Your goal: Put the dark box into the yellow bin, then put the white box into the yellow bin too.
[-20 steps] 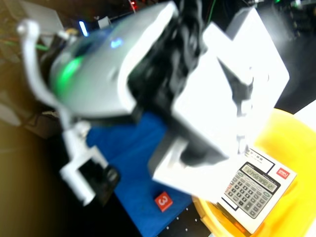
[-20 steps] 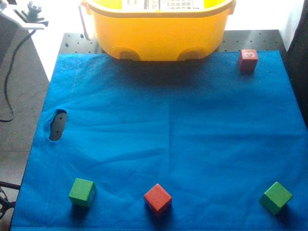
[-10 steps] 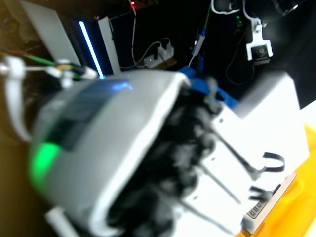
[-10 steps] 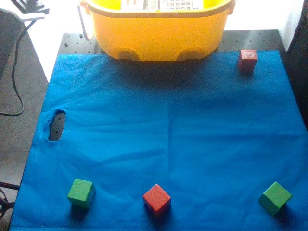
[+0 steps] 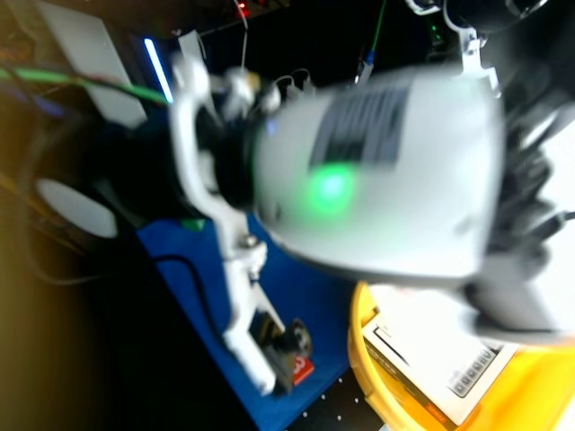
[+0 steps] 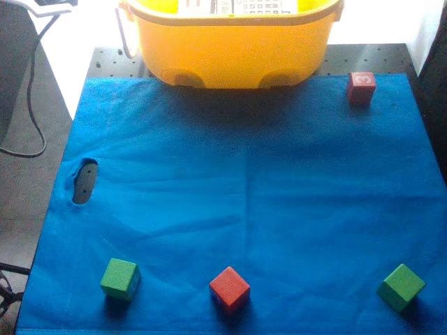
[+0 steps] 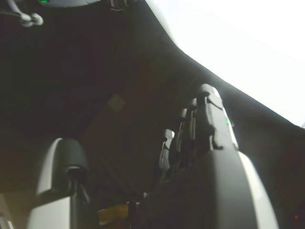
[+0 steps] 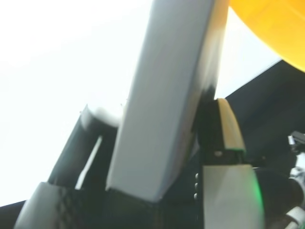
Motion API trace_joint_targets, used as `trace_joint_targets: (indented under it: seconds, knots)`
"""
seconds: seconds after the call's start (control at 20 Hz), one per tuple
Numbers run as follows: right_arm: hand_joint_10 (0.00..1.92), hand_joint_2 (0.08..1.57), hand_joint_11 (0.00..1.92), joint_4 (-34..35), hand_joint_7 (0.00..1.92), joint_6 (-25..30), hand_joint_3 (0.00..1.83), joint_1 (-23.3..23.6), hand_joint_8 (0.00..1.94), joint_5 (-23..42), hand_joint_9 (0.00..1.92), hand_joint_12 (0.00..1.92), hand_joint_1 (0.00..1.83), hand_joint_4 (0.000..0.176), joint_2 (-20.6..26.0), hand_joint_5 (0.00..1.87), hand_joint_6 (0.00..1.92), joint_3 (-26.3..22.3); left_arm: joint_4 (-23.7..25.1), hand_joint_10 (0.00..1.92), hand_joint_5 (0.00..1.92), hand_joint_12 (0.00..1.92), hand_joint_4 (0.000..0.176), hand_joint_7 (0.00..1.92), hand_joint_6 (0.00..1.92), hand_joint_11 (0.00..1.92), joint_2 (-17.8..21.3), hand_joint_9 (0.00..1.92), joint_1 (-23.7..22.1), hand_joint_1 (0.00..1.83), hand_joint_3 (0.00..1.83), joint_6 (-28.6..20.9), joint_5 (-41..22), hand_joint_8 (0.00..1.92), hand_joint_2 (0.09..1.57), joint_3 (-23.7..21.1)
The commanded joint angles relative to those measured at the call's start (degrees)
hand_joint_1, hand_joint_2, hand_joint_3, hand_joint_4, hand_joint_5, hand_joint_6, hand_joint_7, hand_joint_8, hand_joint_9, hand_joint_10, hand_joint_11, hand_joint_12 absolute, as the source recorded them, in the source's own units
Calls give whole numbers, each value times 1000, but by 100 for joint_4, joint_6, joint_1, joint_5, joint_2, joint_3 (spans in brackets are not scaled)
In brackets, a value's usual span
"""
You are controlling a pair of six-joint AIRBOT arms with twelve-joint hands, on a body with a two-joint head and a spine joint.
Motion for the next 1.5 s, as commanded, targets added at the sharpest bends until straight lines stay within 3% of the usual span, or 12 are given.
trace_joint_targets:
  seconds: [0.0, 0.05, 0.1, 0.2, 0.45, 0.55, 0.7, 0.95, 1.25, 1.35, 1.4, 1.45]
  knots:
    - [4, 725, 19, 9, 113, 15, 0, 40, 2, 530, 112, 336, 937, 173, -16, 41, 1, -11, -192, 0, 0, 0, 176, 0, 0, 0, 0, 0, -66, 861, 0, -5, -511, 0, 979, -14]
    - [0, 681, 3, 9, 30, 15, 0, 40, 9, 529, 22, 146, 878, 175, -7, 7, 0, -32, -193, 0, 0, 0, 176, 0, 0, 0, 3, 0, -65, 852, 0, -5, -511, 0, 971, -18]
    - [3, 673, 0, 9, 5, 15, 0, 40, 1, 527, 13, 103, 856, 176, 22, 1, 0, -62, -193, 0, 0, 0, 176, 0, 0, 0, 4, 0, -64, 775, 0, -5, -510, 0, 987, -25]
    - [2, 661, 0, 10, 0, 15, 0, 40, 0, 523, 15, 64, 808, 176, 50, 0, 0, -79, -197, 0, 0, 0, 176, 0, 0, 0, -2, 0, -52, 828, 0, -5, -513, 0, 967, -27]
    - [5, 661, 34, 9, 0, 15, 1, 39, 0, 523, 34, 84, 823, 176, 192, 0, 0, -220, -209, 6, 36, 0, 176, 0, 11, 0, 7, 22, -32, 898, 0, -7, -497, 0, 948, -35]
    - [2, 684, 0, 9, 0, 15, 7, 39, 0, 523, 1, 2, 868, 176, 289, 0, 0, -305, -219, 1, 5, 12, 176, 0, 0, 27, 5, 13, -29, 823, 0, -7, -467, 0, 962, -38]
    - [9, 714, 44, 8, 0, 15, 11, 39, 0, 525, 28, 20, 869, 176, 439, 0, 0, -430, -229, 1, 106, 0, 176, 6, 10, 0, -5, 13, -1, 1033, 1, -7, -401, 0, 984, -41]
    - [7, 651, 150, 1, 26, 14, 0, -51, 2, 525, 110, 91, 741, 176, 623, 0, 0, -638, -298, 0, 213, 7, 176, 40, 8, 13, -18, 18, 67, 876, 0, -6, -299, 0, 888, -44]
    - [0, 650, 6, -66, 0, 13, 0, -108, 0, 537, 3, 43, 808, 176, 913, 0, 0, -990, -425, 3, 204, 16, 176, 81, 9, 34, -24, 26, 206, 913, 0, -6, -252, 5, 820, -53]
    - [1, 643, 1, -68, 0, 13, 0, -161, 0, 545, 2, 2, 817, 176, 1023, 0, 0, -1111, -456, 0, 138, 10, 154, 48, 0, 18, -25, 1, 254, 924, 7, -6, -223, 0, 848, -53]
    - [0, 640, 0, -77, 0, 13, 0, -190, 0, 548, 0, 1, 818, 176, 1074, 0, 0, -1165, -480, 0, 153, 1, 172, 51, 7, 3, -26, 1, 293, 939, 6, -3, -204, 1, 847, -53]
    - [0, 646, 0, -86, 0, 13, 0, -215, 0, 551, 0, 0, 816, 176, 1112, 0, 0, -1213, -500, 3, 151, 0, 175, 64, 5, 0, -26, 7, 320, 953, 2, 1, -194, 6, 840, -53]
